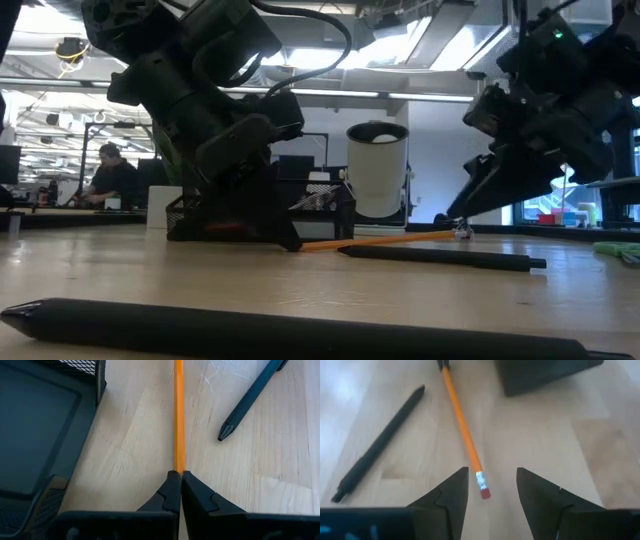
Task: Pick and place office supplies into organizer
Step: Put the yellow pencil in the desk organizer
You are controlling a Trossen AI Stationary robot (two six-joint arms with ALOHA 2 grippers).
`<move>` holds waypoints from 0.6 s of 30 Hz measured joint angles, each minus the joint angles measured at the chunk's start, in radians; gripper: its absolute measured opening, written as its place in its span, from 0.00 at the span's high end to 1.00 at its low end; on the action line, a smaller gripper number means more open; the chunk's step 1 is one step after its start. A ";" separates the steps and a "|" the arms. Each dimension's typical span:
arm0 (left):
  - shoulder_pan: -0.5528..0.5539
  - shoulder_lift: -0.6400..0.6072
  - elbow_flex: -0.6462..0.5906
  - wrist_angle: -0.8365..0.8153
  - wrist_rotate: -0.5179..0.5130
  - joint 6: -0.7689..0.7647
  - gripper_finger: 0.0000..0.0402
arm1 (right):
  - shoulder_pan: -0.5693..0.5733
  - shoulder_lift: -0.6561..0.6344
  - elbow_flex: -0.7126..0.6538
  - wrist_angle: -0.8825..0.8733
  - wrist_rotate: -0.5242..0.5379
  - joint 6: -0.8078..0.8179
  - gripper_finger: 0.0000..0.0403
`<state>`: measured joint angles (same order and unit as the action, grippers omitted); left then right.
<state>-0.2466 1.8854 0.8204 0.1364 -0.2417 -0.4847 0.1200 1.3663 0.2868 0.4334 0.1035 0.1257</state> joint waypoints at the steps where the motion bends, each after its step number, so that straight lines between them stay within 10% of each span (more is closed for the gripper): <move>1: 0.000 0.000 0.000 0.000 0.000 0.000 1.00 | 0.000 0.000 -0.017 0.037 0.000 0.000 0.58; 18: 0.000 0.000 0.000 0.001 0.005 0.000 1.00 | 0.000 0.074 -0.078 0.212 -0.045 0.003 0.58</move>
<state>-0.2466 1.8854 0.8204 0.1371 -0.2363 -0.4843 0.1200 1.4405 0.2085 0.6452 0.0586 0.1283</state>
